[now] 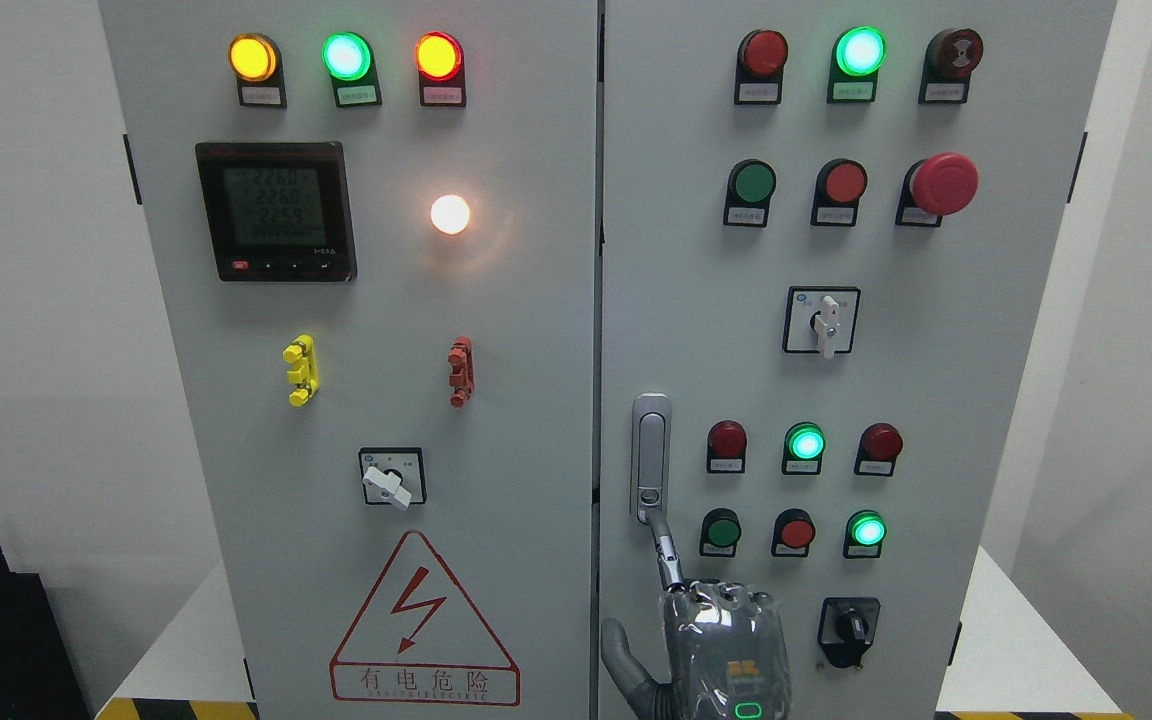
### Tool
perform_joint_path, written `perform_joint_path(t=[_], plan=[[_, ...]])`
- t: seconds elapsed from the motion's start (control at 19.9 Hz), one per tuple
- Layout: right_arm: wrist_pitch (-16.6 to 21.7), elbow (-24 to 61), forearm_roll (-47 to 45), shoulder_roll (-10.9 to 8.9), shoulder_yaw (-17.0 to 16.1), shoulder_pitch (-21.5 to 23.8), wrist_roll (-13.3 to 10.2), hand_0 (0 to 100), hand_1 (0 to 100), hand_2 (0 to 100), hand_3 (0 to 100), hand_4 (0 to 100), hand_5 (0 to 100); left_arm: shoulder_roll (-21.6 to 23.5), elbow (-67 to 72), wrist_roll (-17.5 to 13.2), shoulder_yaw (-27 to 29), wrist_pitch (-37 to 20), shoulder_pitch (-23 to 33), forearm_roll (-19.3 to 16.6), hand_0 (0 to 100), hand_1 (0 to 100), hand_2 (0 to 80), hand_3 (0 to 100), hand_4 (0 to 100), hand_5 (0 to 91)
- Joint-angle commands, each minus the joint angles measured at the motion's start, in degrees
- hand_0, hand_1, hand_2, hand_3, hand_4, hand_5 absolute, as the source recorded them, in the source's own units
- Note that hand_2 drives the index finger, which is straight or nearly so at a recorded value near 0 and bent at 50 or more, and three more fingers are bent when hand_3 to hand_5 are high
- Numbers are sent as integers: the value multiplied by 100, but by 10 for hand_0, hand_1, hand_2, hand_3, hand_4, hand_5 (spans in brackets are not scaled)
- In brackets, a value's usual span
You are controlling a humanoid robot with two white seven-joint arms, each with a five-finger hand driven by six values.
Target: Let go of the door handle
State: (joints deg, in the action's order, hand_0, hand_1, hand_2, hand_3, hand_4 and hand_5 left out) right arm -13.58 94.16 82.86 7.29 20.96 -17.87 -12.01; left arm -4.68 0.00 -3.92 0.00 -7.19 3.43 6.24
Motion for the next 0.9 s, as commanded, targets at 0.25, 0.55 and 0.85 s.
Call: perform_joint_path(t=[0.25,0.55,0.85], plan=[[22,-21,2,-9,14,38,23,347,369,109,1000,1000,992,2,-88,-3,-70,-2,0,0,120,389,0,0,0,0],[22,-47,2,-18,14,47,128,347,368,112,1000,1000,990,2,-88,-3,-70,-2,0,0,120,389,0,0,0,0],[31,-21,-16,-26,5,20,94,346,367,113,1000,999,990,2,-88,-3,-70,-2,0,0,120,389,0,0,0,0]])
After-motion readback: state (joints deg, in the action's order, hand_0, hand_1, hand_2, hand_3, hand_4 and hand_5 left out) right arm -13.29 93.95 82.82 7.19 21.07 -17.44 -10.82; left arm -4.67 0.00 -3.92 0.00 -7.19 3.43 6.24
